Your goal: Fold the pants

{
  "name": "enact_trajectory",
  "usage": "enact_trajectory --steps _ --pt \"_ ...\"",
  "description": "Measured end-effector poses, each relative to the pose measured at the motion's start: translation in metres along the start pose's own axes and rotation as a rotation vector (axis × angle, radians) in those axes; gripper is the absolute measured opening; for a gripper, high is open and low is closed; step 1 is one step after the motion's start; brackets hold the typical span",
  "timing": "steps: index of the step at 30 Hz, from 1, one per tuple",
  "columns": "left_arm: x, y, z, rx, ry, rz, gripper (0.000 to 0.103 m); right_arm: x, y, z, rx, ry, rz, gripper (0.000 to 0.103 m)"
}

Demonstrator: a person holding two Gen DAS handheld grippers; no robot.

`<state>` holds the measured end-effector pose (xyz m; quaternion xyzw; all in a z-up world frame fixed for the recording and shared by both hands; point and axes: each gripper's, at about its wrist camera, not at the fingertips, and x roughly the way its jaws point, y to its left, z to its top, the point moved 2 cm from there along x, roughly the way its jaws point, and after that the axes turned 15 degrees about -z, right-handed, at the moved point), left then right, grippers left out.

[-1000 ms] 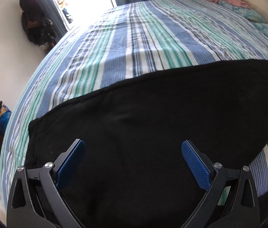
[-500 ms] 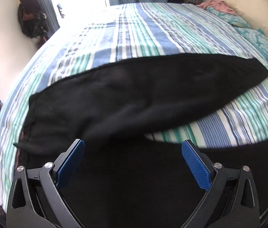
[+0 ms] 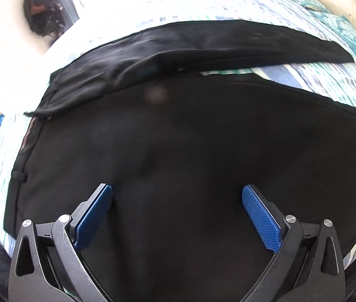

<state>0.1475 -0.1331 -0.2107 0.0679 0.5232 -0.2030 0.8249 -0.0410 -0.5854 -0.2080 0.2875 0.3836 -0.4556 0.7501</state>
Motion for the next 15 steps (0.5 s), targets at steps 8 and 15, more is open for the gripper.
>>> enact_trajectory --steps 8,15 --pt "-0.036 0.079 -0.038 -0.180 0.000 0.121 0.103 -0.049 0.108 -0.043 -0.291 -0.025 0.164 0.092" --pt "-0.057 0.138 -0.065 -0.443 -0.023 0.121 0.103 -0.090 0.228 -0.154 -0.621 0.075 0.377 0.092"
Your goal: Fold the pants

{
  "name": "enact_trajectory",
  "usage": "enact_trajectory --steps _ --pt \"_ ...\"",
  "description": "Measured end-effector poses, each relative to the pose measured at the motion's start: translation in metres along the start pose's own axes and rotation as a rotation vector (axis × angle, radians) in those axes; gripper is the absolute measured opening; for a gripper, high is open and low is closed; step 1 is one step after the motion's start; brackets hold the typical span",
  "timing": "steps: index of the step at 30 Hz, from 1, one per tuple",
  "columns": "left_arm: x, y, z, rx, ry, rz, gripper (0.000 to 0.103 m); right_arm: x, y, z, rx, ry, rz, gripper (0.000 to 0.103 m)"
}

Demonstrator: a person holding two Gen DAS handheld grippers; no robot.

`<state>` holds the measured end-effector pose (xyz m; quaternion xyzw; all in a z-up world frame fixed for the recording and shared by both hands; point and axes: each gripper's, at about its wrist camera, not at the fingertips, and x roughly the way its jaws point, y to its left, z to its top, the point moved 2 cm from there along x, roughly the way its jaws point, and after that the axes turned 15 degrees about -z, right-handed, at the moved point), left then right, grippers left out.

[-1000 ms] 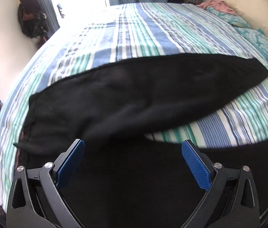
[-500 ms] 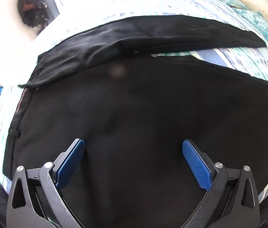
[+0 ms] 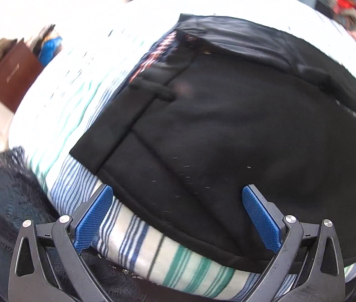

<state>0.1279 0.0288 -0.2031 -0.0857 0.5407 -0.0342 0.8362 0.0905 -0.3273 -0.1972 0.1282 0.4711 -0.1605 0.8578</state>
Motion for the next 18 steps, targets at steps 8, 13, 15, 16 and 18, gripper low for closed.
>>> enact_trajectory --steps 8,13,15,16,18 --pt "-0.014 -0.048 0.007 0.217 -0.101 -0.059 0.102 0.006 0.105 -0.038 -0.287 -0.004 0.028 0.103" --pt "0.016 -0.084 0.031 0.368 -0.098 -0.036 0.102 0.011 0.104 -0.043 -0.309 -0.027 0.006 0.103" --pt "0.035 -0.072 0.041 0.329 -0.071 0.027 0.103 0.009 0.102 -0.044 -0.298 -0.030 0.016 0.103" --pt "0.039 -0.059 0.046 0.273 -0.069 0.025 0.103 0.009 0.103 -0.043 -0.299 -0.033 0.015 0.103" --pt "0.039 -0.032 0.054 0.114 -0.070 0.036 0.103 0.009 0.105 -0.042 -0.304 -0.039 0.008 0.103"
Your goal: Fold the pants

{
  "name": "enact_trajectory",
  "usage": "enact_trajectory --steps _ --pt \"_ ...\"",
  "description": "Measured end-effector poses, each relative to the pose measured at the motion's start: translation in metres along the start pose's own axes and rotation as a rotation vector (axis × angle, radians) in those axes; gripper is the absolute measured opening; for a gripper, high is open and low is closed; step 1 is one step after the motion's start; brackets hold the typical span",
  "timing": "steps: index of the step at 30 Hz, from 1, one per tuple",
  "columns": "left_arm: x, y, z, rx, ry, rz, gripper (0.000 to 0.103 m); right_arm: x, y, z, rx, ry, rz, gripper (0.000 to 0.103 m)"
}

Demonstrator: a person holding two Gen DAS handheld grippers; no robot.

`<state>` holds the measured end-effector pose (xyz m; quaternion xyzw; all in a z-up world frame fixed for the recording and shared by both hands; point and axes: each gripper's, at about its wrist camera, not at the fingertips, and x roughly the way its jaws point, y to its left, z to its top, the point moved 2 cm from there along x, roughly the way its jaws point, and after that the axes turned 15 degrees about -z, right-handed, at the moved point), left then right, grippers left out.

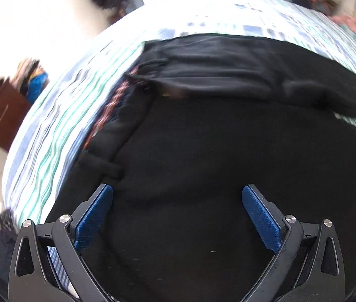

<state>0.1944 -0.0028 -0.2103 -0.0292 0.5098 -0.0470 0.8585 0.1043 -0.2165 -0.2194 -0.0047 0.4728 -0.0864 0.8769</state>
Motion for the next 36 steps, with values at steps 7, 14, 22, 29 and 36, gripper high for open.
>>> enact_trajectory --steps 7,14,22,29,36 --pt "-0.035 0.035 0.014 -0.143 -0.074 -0.050 0.102 0.001 0.000 0.000 0.004 -0.011 -0.003 0.103" --pt "-0.016 -0.035 0.085 0.030 -0.105 -0.120 0.102 0.003 0.002 0.002 0.004 -0.005 -0.010 0.103" --pt "0.059 0.021 0.113 -0.112 0.012 0.079 0.103 0.002 0.000 0.000 -0.015 -0.020 0.005 0.103" --pt "0.008 -0.004 0.111 -0.094 -0.109 -0.022 0.102 0.001 0.002 0.005 -0.035 0.005 -0.002 0.103" --pt "0.067 -0.067 0.129 0.020 -0.033 -0.029 0.102 -0.009 -0.074 0.041 0.124 -0.034 0.052 0.101"
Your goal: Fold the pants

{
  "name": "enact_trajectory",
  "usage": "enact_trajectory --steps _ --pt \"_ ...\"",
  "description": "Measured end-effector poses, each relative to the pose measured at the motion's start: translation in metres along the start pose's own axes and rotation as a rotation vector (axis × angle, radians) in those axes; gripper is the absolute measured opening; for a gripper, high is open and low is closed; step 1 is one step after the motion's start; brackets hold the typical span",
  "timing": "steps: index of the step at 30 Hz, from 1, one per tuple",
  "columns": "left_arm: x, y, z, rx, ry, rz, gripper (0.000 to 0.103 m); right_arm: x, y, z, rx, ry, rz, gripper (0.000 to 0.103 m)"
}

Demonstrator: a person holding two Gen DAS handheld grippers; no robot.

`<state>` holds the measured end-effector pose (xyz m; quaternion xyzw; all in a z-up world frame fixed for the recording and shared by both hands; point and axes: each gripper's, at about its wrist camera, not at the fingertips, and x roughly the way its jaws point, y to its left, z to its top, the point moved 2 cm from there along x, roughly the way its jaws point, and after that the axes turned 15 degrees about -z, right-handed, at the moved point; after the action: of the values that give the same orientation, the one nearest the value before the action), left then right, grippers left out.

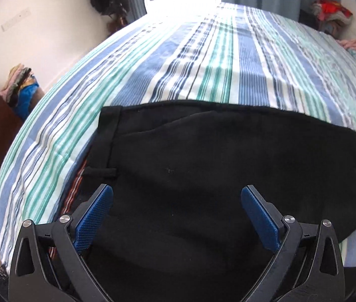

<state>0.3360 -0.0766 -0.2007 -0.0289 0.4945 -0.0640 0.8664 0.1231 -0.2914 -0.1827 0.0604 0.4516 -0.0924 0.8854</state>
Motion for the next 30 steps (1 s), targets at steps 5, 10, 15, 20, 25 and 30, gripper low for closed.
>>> enact_trajectory --steps 5,10,15,20,25,30 --pt "0.023 0.014 -0.022 -0.043 -0.069 -0.038 0.103 0.033 -0.130 0.068 0.132 0.011 -0.152 0.101" --pt "0.024 0.011 -0.024 -0.029 -0.094 -0.025 0.103 0.098 -0.267 0.138 0.291 0.108 -0.277 0.102" --pt "0.025 0.010 -0.026 -0.023 -0.117 -0.020 0.102 0.144 -0.358 0.201 0.521 0.145 -0.313 0.102" --pt "0.026 0.011 -0.028 -0.023 -0.140 -0.023 0.102 0.178 -0.386 0.247 0.547 0.160 -0.282 0.102" --pt "0.026 0.011 -0.029 -0.021 -0.153 -0.023 0.102 0.211 -0.401 0.267 0.547 0.191 -0.239 0.102" --pt "0.026 0.011 -0.030 -0.021 -0.153 -0.023 0.102 0.249 -0.362 0.267 0.347 0.287 -0.211 0.023"
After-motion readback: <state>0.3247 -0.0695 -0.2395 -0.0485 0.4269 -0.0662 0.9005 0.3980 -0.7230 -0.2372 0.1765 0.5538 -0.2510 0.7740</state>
